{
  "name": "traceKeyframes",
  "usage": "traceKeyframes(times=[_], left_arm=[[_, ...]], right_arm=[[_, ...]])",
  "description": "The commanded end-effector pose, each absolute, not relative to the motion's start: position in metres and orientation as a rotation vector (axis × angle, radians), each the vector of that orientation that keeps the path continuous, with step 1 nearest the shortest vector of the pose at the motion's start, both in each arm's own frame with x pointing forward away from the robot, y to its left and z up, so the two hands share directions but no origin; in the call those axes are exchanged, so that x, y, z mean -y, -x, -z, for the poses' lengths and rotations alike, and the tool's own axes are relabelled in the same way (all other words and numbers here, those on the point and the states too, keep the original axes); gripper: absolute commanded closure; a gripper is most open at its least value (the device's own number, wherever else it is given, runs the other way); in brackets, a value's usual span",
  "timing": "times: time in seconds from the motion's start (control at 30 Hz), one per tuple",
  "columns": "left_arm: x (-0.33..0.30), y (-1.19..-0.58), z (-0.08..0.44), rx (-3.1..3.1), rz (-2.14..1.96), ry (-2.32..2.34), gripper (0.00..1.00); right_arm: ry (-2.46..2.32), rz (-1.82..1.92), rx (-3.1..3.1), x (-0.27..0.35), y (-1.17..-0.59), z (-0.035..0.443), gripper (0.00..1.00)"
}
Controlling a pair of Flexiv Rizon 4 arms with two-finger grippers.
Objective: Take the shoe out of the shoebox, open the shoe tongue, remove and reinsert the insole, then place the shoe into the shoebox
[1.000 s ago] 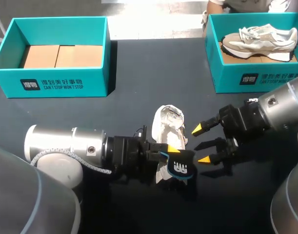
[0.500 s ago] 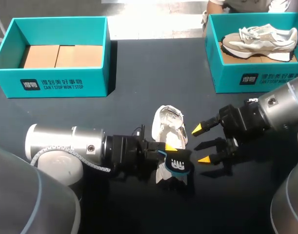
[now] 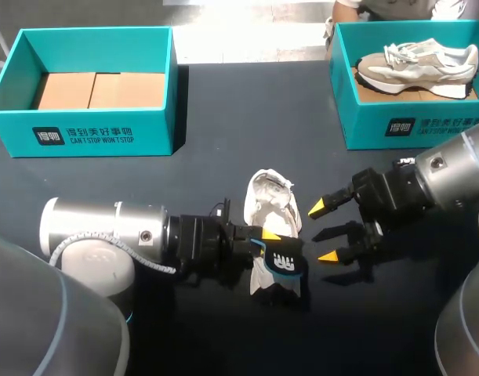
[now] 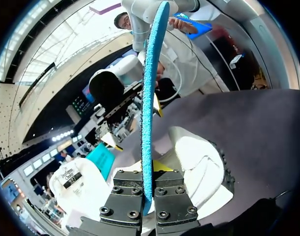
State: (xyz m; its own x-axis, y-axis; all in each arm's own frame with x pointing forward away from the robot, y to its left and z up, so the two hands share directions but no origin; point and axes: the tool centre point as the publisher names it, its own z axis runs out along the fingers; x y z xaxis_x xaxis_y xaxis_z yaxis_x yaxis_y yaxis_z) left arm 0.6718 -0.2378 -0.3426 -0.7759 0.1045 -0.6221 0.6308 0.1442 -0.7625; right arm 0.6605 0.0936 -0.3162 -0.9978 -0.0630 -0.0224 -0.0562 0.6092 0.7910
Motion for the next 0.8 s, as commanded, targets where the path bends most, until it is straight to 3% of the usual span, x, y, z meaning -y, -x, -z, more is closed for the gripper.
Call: traceKeyframes(times=[0.03,0.3,0.37,0.43,0.53,0.8], left_arm=[[0.240,-0.678,0.348,-2.016,1.670,-0.707,1.00],[0.241,-0.679,0.350,-2.046,1.657,-0.685,1.00],[0.241,-0.677,0.345,-2.034,1.654,-0.689,0.71],[0.241,-0.676,0.343,-2.037,1.645,-0.689,0.63],[0.240,-0.674,0.341,-2.051,1.639,-0.687,0.61],[0.241,-0.671,0.334,-2.066,1.632,-0.692,0.66]], right_arm=[[-0.101,1.376,2.816,-0.096,-0.660,0.317,0.00],[-0.101,1.376,2.816,-0.096,-0.660,0.317,0.00],[-0.101,1.376,2.816,-0.096,-0.660,0.317,0.00],[-0.101,1.376,2.816,-0.096,-0.660,0.317,0.00],[-0.101,1.376,2.816,-0.096,-0.660,0.317,0.00],[-0.101,1.376,2.816,-0.096,-0.660,0.317,0.00]])
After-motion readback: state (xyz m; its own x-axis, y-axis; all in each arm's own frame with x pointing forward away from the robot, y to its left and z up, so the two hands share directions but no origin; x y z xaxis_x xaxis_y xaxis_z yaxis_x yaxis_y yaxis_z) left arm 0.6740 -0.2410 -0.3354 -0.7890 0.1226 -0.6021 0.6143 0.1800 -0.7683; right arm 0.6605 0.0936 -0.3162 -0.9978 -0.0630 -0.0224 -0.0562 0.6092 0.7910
